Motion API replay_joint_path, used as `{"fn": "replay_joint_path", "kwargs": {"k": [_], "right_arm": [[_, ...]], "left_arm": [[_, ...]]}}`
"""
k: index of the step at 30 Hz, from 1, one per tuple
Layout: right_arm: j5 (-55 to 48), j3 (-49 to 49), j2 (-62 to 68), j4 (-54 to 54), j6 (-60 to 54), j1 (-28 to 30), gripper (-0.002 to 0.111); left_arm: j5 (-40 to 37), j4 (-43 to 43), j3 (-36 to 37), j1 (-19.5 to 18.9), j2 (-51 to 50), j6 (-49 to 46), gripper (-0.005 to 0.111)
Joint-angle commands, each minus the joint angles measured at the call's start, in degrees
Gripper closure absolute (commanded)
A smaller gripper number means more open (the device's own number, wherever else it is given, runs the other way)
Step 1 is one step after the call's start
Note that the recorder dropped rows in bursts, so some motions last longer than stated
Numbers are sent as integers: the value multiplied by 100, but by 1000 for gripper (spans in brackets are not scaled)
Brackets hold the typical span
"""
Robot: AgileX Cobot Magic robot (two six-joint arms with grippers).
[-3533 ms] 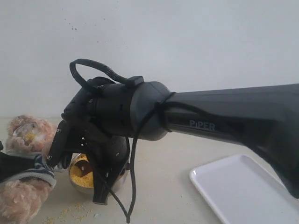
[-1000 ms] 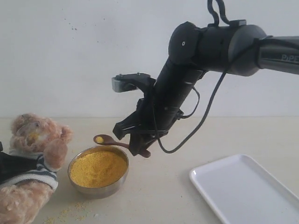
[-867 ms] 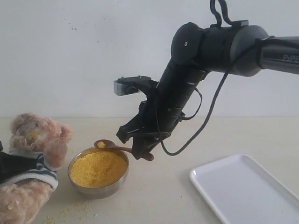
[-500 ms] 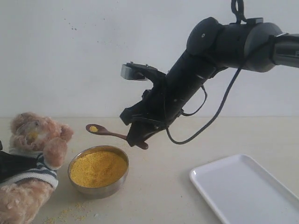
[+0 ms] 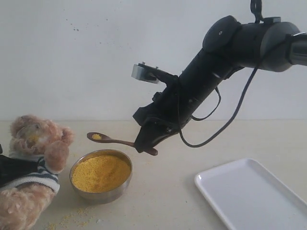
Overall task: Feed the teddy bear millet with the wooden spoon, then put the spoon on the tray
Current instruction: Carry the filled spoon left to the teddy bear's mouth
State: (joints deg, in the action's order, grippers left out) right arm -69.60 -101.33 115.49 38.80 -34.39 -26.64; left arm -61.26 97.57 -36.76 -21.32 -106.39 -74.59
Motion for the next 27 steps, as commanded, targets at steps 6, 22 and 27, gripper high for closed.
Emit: {"fn": "replay_joint_path", "kwargs": {"k": [6, 22, 27], "right_arm": [[-36, 18, -447, 214, -111, -168, 109], [2215, 6, -680, -2805, 749, -2260, 109], [2667, 6, -444, -3880, 1612, -2478, 109]], "left_arm": [[-152, -220, -60, -13, 12, -49, 103], [-414, -878, -60, -13, 12, 344, 103], [-530, -876, -60, -13, 12, 344, 103]]}}
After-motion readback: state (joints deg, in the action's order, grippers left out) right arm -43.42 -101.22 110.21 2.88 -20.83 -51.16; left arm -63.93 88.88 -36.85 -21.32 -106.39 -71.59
